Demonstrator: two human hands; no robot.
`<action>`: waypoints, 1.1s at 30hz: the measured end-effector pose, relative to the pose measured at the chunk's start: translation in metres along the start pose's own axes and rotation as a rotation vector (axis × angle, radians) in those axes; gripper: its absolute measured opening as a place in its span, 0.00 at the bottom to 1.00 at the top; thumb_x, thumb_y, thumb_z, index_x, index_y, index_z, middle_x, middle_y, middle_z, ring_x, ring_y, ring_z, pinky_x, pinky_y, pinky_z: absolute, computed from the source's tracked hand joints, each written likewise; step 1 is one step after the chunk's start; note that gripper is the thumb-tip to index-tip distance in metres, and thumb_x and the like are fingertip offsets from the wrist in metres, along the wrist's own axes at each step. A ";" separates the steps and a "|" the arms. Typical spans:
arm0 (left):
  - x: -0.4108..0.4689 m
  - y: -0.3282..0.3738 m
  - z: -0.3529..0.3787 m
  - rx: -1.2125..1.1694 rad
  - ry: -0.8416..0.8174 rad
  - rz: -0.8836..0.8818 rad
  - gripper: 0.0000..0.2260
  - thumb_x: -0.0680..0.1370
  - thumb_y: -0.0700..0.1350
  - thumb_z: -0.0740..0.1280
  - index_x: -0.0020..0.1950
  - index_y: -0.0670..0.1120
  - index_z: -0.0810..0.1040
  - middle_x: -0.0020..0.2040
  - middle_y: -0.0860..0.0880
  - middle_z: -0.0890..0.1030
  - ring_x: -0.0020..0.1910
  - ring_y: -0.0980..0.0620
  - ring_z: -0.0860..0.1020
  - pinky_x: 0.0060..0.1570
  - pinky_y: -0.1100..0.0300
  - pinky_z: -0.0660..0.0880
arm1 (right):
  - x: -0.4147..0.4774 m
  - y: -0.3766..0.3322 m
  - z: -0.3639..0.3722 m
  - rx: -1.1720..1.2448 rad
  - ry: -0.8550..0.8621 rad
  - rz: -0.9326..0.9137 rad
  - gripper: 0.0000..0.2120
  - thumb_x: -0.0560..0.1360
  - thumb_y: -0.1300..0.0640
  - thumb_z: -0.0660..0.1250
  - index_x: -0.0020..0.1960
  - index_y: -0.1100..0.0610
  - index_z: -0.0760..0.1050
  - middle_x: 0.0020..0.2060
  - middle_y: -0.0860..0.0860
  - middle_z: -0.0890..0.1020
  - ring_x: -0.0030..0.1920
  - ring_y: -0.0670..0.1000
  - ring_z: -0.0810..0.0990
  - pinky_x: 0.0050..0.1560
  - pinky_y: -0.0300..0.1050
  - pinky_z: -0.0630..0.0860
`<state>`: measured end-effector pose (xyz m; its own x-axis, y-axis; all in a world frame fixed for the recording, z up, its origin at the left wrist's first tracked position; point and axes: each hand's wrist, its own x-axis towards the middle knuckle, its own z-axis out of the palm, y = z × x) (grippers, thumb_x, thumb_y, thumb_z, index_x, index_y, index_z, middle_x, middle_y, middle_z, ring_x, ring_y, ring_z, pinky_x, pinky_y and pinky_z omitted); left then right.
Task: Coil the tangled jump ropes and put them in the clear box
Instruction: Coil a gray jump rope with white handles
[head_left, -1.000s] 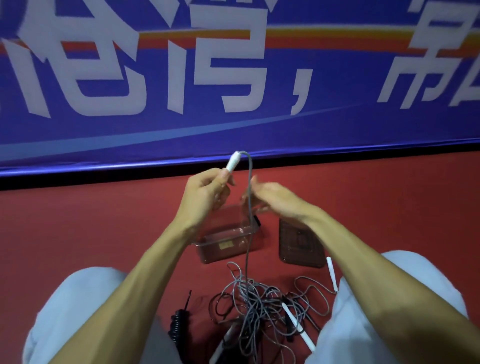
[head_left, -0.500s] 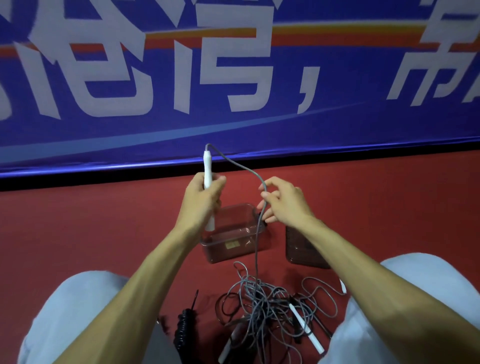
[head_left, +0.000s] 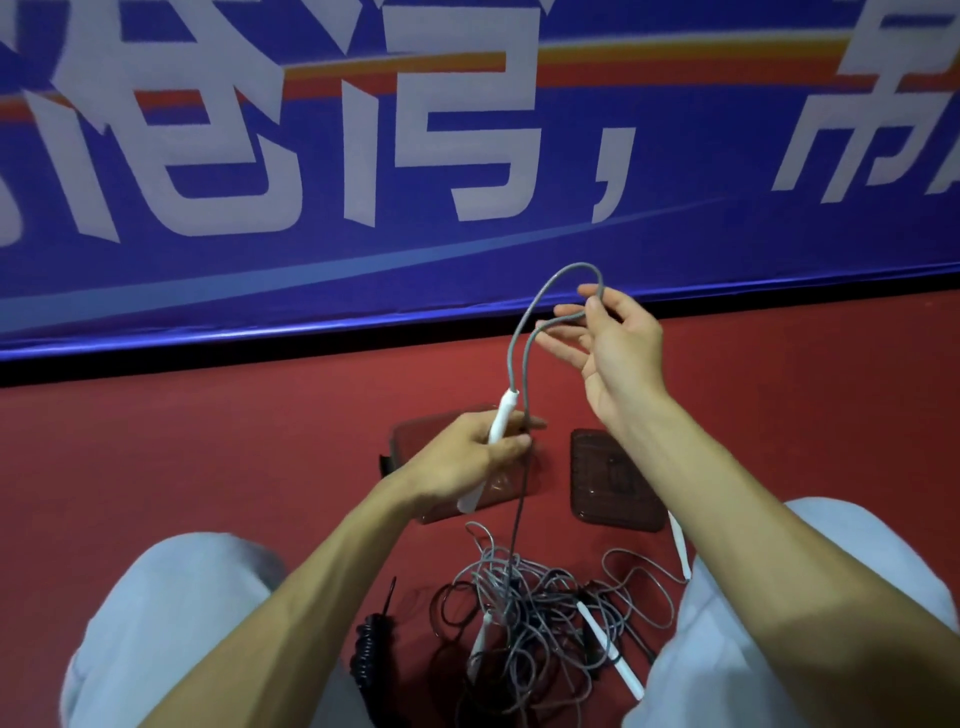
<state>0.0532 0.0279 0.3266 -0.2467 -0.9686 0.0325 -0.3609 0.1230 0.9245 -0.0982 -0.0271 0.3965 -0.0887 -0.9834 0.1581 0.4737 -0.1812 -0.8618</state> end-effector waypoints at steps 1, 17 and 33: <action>-0.001 0.002 0.002 -0.007 0.039 0.013 0.06 0.80 0.44 0.65 0.52 0.48 0.82 0.50 0.45 0.84 0.50 0.45 0.82 0.58 0.44 0.75 | 0.001 0.001 -0.001 0.040 0.006 0.022 0.08 0.83 0.64 0.55 0.54 0.63 0.72 0.40 0.60 0.79 0.35 0.56 0.83 0.35 0.46 0.81; -0.008 0.043 -0.031 -0.865 0.499 0.144 0.06 0.81 0.40 0.61 0.49 0.39 0.76 0.41 0.41 0.84 0.43 0.41 0.84 0.47 0.50 0.82 | -0.018 0.049 -0.004 -0.955 -0.578 0.196 0.17 0.74 0.72 0.58 0.56 0.56 0.75 0.46 0.52 0.80 0.46 0.50 0.78 0.45 0.43 0.76; -0.009 0.022 -0.045 -0.667 0.681 0.038 0.06 0.83 0.43 0.61 0.57 0.43 0.75 0.54 0.44 0.82 0.45 0.45 0.82 0.42 0.57 0.81 | -0.024 0.060 0.005 -0.742 -0.401 0.068 0.09 0.80 0.65 0.59 0.45 0.53 0.71 0.34 0.55 0.81 0.31 0.55 0.81 0.36 0.53 0.82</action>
<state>0.0882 0.0293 0.3639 0.4047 -0.9103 0.0870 0.2761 0.2123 0.9374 -0.0635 -0.0146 0.3429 0.3033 -0.9436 0.1326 -0.2438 -0.2114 -0.9465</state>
